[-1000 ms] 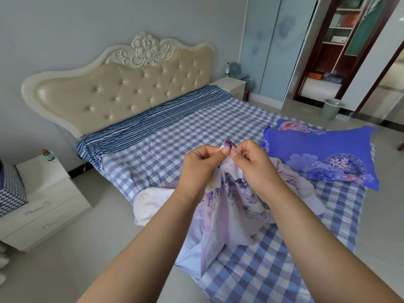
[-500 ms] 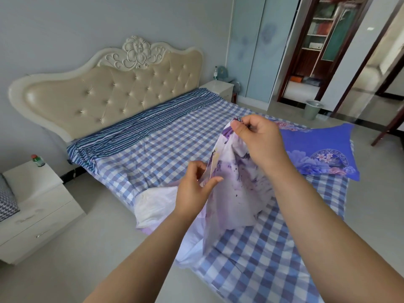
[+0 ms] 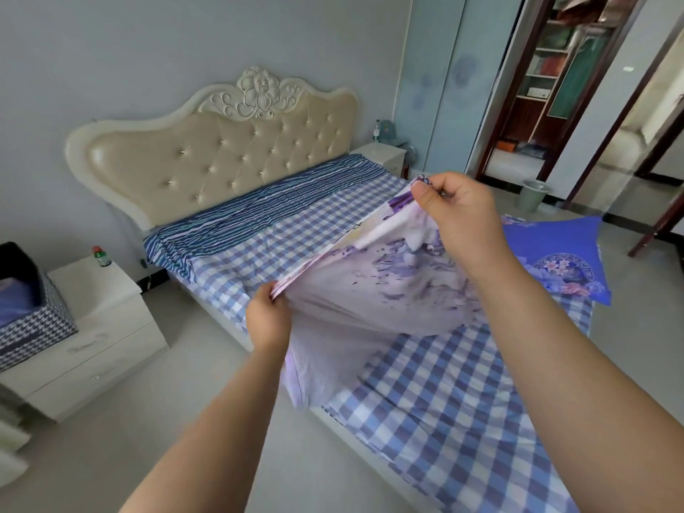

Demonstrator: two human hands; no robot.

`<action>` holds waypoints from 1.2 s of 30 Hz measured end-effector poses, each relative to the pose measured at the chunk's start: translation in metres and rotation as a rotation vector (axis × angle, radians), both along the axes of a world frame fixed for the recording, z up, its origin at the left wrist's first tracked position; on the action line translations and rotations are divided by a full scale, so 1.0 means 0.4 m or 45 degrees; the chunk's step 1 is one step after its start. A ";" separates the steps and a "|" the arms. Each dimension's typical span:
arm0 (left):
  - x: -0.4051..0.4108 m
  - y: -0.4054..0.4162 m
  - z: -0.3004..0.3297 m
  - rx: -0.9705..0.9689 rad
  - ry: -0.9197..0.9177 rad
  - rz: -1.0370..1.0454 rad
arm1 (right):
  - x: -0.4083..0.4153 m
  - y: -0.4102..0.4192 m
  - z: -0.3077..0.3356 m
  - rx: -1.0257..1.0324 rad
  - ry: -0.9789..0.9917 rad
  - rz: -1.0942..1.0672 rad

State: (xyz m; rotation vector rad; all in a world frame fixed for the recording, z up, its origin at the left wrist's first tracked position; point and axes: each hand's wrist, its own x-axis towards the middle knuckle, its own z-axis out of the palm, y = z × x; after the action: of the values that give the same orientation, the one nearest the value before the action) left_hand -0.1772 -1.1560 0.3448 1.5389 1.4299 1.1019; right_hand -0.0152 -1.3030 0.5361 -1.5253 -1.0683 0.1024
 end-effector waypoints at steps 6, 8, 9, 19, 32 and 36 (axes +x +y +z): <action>-0.265 0.030 0.168 0.372 -0.517 0.633 | -0.150 0.061 -0.034 0.080 0.061 0.102; -0.326 0.026 0.189 0.520 -0.557 0.711 | -0.203 0.074 -0.033 0.184 0.113 0.128; -0.350 0.021 0.186 0.569 -0.546 0.705 | -0.221 0.078 -0.029 0.239 0.142 0.132; -0.458 -0.005 0.032 -0.261 0.540 -0.667 | -0.360 0.119 -0.063 -0.054 -0.183 0.396; -0.366 -0.101 0.266 0.061 -0.334 -0.847 | -0.406 0.110 -0.128 -0.224 -0.008 0.585; -0.362 -0.091 0.280 0.036 -0.272 -0.903 | -0.404 0.113 -0.159 -0.168 0.135 0.598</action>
State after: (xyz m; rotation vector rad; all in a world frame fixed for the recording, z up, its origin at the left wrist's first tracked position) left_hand -0.3221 -1.1923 0.4566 1.6915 0.6333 0.8093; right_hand -0.1767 -1.2577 0.4723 -1.3412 -1.3363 0.5817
